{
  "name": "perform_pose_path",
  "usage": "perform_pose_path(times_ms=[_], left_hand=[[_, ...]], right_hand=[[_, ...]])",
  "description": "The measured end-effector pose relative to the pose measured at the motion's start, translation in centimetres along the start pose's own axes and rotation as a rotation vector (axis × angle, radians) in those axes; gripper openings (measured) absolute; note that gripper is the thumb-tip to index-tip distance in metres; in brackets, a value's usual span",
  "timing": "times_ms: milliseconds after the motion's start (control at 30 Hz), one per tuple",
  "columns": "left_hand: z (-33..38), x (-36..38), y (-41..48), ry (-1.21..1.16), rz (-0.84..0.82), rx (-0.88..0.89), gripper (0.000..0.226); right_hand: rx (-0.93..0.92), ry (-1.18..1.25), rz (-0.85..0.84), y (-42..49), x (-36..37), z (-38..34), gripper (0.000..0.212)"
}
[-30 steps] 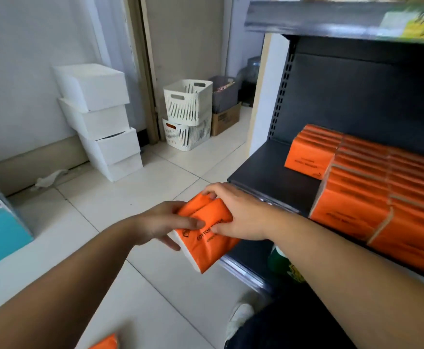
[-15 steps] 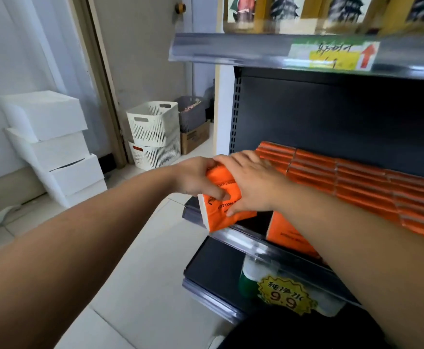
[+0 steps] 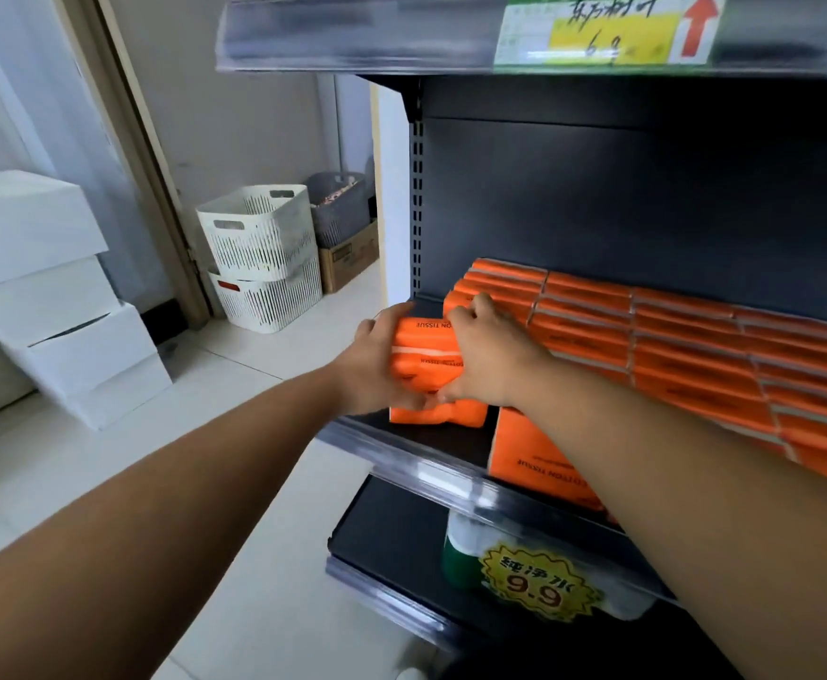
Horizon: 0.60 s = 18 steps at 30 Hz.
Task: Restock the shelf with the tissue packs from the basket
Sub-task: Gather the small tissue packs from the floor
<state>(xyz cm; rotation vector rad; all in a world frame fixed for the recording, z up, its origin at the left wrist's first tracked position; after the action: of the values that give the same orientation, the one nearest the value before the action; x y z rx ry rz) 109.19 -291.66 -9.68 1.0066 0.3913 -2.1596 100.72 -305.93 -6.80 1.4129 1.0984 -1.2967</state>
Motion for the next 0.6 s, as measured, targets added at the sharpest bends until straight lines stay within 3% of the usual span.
perform_pose_path(times_ms=[200,367,600], left_hand=[[-1.7,2.1,-0.1,-0.209,0.039,0.000,0.122],[-2.2,2.9,0.4,-0.269,0.095,-0.012,0.098],[-1.2,3.0,2.2,-0.305,0.114,-0.024,0.085]], right_hand=[[-0.008,0.086,-0.126,0.2,0.2,0.3,0.100],[-0.004,0.015,-0.153,0.4,-0.7,1.3,0.095],[0.094,-0.086,-0.244,1.1,-0.9,1.7,0.091]])
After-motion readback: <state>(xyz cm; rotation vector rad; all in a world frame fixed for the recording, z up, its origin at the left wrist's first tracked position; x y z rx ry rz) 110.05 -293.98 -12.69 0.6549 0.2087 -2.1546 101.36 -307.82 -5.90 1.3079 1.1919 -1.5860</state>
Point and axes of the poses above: each hand's wrist, its own y-axis towards the middle knuckle, its own x-axis out of the palm, z = x × y, the point moved 1 cm from there along y, towards the middle knuckle, and after that the axes turned 1 degree about -x, right-handed, at the moved point
